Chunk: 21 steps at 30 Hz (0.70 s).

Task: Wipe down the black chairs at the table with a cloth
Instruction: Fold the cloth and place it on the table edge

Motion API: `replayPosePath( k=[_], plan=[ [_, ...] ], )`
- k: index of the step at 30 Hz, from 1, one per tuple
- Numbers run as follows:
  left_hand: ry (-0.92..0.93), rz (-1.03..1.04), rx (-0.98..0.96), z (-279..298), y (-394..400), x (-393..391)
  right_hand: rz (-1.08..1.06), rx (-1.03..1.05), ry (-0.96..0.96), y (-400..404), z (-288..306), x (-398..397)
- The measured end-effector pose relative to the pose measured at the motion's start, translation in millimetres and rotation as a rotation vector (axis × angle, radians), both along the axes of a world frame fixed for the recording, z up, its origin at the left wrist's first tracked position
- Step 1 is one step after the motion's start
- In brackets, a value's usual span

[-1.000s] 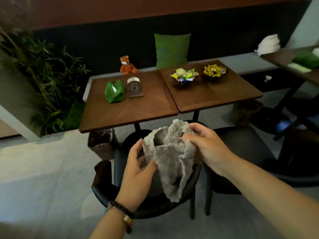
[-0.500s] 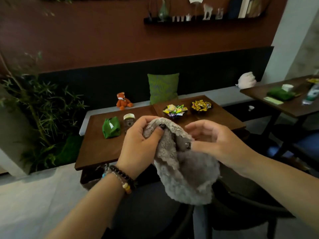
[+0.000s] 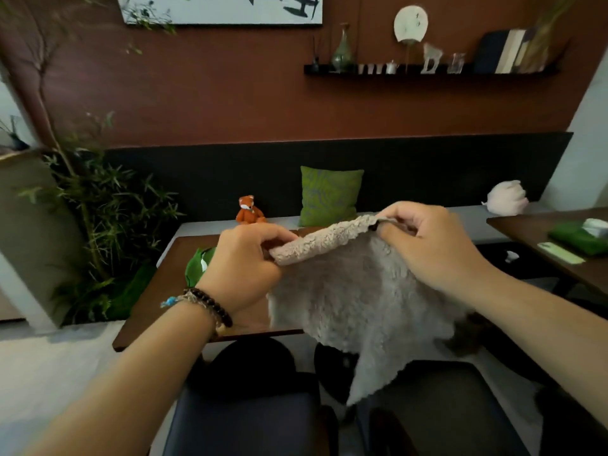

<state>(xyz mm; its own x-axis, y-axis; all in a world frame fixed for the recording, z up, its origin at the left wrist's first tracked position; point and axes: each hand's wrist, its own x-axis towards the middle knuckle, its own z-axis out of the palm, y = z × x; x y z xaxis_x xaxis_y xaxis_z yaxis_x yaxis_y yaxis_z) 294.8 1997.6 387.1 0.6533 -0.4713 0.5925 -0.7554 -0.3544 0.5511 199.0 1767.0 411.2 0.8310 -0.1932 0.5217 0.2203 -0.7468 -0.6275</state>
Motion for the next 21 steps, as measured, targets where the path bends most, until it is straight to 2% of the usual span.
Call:
replayPosePath(
  k=[2,4,8,10,12,13,15,18,21],
  plan=[
    [0.141,-0.032,-0.033,-3.0,-11.3,10.9,-0.018,-0.092,-0.004,-12.6,2.5,6.6],
    [0.262,-0.072,-0.147,-7.2,-22.4,19.3,-0.028,-0.134,0.019,-23.3,3.9,10.1],
    [0.432,-0.181,-0.324,-7.6,-39.6,32.2,-0.083,-0.093,0.038,-39.7,7.3,11.0],
    [0.599,-0.23,-0.258,-11.7,-45.6,35.1,-0.123,-0.06,-0.008,-44.0,14.4,14.0],
    [0.776,-0.349,-0.087,-21.9,-53.1,32.8,-0.18,0.042,-0.064,-50.3,20.1,18.5],
    [0.83,-0.413,-0.038,-26.5,-58.0,30.0,-0.225,0.137,-0.072,-54.9,22.0,20.4],
    [0.944,-0.517,-0.103,-29.5,-70.8,25.2,-0.262,0.47,0.019,-69.0,19.8,23.3],
    [1.163,-0.649,-0.325,-8.8,-89.6,23.7,-0.095,1.084,0.193,-79.8,-5.5,19.4],
    [1.192,-0.6,-0.406,15.0,-102.4,28.3,-0.007,1.45,0.153,-67.8,-55.8,8.2]
  ],
)
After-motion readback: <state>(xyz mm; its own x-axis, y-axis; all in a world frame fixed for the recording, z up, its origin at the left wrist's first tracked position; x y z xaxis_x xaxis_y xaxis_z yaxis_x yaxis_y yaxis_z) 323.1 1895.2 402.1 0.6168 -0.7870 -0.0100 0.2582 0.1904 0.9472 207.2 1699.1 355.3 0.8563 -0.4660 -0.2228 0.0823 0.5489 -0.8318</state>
